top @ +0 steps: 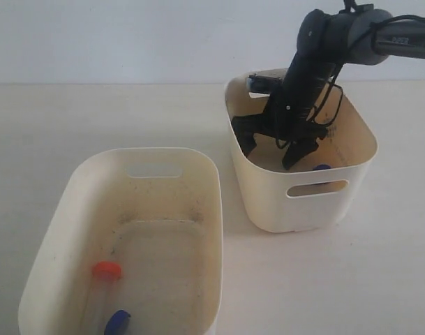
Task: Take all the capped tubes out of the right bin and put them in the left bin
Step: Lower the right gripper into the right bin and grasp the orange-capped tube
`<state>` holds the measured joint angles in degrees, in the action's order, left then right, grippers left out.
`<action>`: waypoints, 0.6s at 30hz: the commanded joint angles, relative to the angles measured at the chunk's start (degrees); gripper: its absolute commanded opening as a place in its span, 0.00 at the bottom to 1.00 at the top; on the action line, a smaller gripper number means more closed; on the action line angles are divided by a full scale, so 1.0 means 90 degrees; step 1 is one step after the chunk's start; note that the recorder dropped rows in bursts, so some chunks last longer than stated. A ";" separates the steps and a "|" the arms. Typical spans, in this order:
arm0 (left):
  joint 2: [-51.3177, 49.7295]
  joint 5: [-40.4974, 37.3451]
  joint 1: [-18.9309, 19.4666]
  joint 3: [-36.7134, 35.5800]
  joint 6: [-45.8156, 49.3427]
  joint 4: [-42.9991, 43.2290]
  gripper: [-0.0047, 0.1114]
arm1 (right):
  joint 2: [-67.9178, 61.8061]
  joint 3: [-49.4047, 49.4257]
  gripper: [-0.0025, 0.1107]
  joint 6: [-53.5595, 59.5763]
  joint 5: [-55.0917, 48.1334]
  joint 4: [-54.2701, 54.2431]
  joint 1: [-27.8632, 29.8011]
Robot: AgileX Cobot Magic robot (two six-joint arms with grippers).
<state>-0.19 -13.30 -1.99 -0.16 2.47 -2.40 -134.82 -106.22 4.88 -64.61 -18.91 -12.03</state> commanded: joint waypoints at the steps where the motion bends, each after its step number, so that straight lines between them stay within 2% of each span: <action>1: 0.0021 0.0032 0.0005 0.0018 -0.0053 0.0011 0.08 | -0.0389 0.0068 0.74 -0.0280 0.0163 0.0754 -0.0327; 2: 0.0021 0.0032 0.0005 0.0018 -0.0053 0.0011 0.08 | -0.0389 0.0068 0.69 -0.0416 0.0163 0.0826 -0.0342; 5: 0.0021 0.0032 0.0005 0.0018 -0.0053 0.0011 0.08 | -0.0389 0.0068 0.47 -0.0739 0.0139 0.0898 -0.0368; 9: 0.0021 0.0032 0.0005 0.0018 -0.0053 0.0011 0.08 | -0.0361 0.0027 0.03 -0.0858 -0.0155 0.0898 -0.0368; 13: 0.0021 0.0032 0.0005 0.0018 -0.0053 0.0011 0.08 | -0.0177 -0.0124 0.02 -0.0859 -0.0594 0.0898 -0.0368; 18: 0.0021 0.0032 0.0005 0.0018 -0.0053 0.0011 0.08 | 0.0357 -0.0518 0.02 -0.0859 -0.0594 0.0916 -0.0368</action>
<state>-0.19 -13.30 -1.99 -0.16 2.47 -2.40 -134.83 -109.15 -2.87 -68.89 -9.47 -14.75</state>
